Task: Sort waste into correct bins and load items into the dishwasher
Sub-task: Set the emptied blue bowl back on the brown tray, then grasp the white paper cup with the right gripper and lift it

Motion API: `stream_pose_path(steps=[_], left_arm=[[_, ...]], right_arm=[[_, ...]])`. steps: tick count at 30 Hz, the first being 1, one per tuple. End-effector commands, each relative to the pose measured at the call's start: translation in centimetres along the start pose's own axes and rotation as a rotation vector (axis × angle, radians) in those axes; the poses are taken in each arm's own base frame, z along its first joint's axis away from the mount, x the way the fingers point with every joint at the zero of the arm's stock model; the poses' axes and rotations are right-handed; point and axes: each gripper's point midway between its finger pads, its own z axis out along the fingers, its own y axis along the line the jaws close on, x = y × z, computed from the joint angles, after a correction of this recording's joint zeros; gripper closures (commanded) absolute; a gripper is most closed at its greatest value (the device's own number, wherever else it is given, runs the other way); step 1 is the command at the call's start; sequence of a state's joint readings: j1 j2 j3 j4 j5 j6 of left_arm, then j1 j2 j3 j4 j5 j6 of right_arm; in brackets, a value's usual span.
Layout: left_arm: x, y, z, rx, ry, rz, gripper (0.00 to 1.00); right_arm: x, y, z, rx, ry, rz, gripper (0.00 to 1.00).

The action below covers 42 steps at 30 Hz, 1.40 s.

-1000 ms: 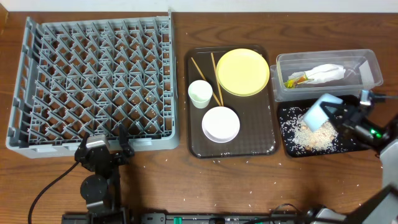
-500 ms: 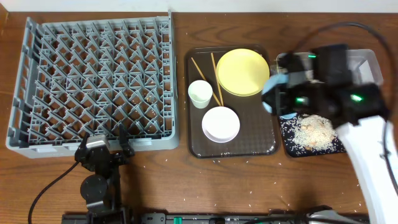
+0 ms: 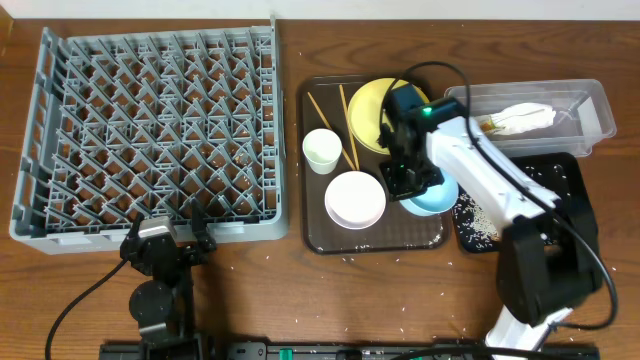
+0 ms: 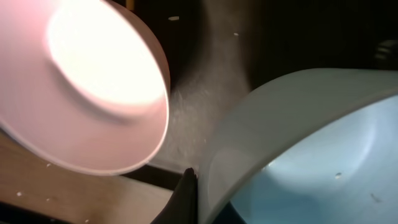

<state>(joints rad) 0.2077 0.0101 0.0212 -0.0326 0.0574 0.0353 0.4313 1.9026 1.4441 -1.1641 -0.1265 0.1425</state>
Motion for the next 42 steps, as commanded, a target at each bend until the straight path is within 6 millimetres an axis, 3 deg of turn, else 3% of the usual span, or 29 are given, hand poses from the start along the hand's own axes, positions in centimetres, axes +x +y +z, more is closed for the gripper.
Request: stream_pose_path(steps=[1, 4, 8, 13, 17, 19, 22, 24, 27, 34, 37, 42], left_arm=[[1.5, 0.0, 0.1, 0.003, 0.045, 0.017, 0.09], [1.5, 0.0, 0.1, 0.003, 0.045, 0.017, 0.09], [1.5, 0.0, 0.1, 0.003, 0.045, 0.017, 0.09], [1.5, 0.0, 0.1, 0.003, 0.045, 0.017, 0.09], [1.5, 0.0, 0.1, 0.003, 0.045, 0.016, 0.09], [1.5, 0.0, 0.1, 0.003, 0.045, 0.017, 0.09], [1.5, 0.0, 0.1, 0.003, 0.045, 0.017, 0.09], [1.5, 0.0, 0.1, 0.003, 0.045, 0.016, 0.09], [1.5, 0.0, 0.1, 0.003, 0.045, 0.017, 0.09], [1.5, 0.0, 0.1, 0.003, 0.045, 0.017, 0.09], [1.5, 0.0, 0.1, 0.003, 0.045, 0.017, 0.09], [1.5, 0.0, 0.1, 0.003, 0.045, 0.017, 0.09]], right_arm=[[0.3, 1.1, 1.9, 0.000, 0.050, -0.050, 0.99], [0.4, 1.2, 2.8, 0.005, 0.076, -0.049, 0.97], [0.3, 1.0, 3.0, 0.010, 0.078, -0.038, 0.79], [-0.6, 1.3, 1.5, 0.004, 0.051, -0.039, 0.66], [-3.2, 1.9, -3.6, -0.008, -0.038, -0.059, 0.44], [-5.7, 2.3, -7.1, -0.009, -0.148, -0.063, 0.31], [-8.7, 3.0, -10.5, -0.029, -0.299, -0.018, 0.25], [-10.2, 3.4, -11.1, -0.047, -0.362, 0.012, 0.26], [-11.8, 3.7, -9.9, -0.062, -0.379, 0.054, 0.28], [-13.9, 6.6, -3.1, -0.093, -0.301, 0.014, 0.31], [-14.3, 7.5, -1.2, -0.105, -0.280, -0.004, 0.32], [-14.4, 8.0, 1.7, -0.096, -0.239, -0.012, 0.46]])
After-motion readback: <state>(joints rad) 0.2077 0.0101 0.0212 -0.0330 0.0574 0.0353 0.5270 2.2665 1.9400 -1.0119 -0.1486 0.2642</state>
